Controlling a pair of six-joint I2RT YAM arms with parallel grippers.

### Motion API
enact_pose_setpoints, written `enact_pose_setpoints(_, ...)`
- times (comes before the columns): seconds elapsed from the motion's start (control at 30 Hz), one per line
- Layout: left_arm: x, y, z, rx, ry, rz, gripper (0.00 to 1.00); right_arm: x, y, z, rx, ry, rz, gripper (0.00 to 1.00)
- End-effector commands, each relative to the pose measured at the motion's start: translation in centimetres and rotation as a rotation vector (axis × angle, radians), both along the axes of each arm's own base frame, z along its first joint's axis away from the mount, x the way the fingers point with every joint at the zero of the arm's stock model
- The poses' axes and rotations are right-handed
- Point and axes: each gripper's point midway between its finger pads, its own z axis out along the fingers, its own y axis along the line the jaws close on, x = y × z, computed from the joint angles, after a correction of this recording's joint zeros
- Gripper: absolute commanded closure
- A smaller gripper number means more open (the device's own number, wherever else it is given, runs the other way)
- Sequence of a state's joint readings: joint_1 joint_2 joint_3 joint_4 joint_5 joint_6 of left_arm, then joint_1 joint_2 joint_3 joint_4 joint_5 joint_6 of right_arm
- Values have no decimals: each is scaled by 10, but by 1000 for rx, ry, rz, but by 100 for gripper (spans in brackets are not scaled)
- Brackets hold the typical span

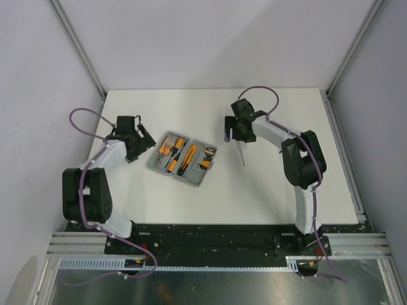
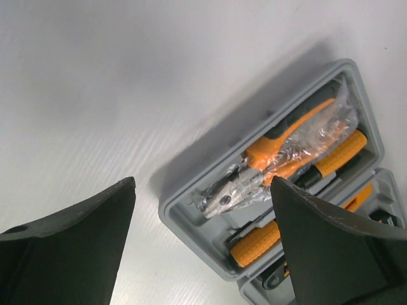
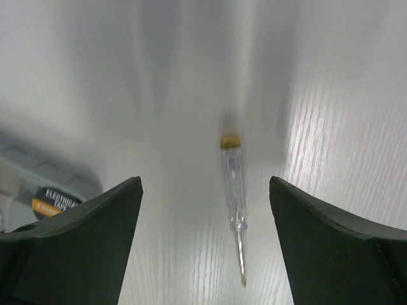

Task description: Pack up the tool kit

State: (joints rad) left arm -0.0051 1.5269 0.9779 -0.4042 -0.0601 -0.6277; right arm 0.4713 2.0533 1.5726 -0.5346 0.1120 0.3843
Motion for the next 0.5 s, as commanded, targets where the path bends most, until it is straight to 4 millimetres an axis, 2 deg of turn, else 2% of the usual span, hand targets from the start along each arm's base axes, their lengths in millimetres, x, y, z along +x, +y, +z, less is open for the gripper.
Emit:
enact_pose_setpoints(0.0,21,24,7,35,-46,59,8,27,1,1,44,-4,50,13)
enact_pose_setpoints(0.23,27,28,7,7,-53,63,8,25,16,-25,82,82,138,14)
enact_pose_setpoints(0.47,19,43,-7,-46,-22,163,8,3,44,-29,94,110,267,17)
